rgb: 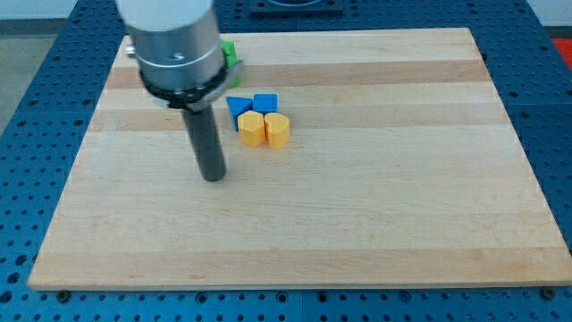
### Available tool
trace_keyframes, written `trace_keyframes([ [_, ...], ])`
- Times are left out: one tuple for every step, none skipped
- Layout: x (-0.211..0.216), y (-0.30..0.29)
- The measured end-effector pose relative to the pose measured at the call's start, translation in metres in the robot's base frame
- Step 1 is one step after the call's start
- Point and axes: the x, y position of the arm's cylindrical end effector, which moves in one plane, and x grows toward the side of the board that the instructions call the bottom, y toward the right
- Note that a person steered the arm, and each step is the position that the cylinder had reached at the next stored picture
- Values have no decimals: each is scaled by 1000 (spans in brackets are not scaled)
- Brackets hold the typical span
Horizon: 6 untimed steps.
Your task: Separate the yellow blocks from each other
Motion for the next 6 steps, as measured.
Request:
trace_keyframes([
  [-21,-36],
  [-60,-41],
  [-64,-5],
  [-64,47],
  [-64,74],
  [-64,104],
])
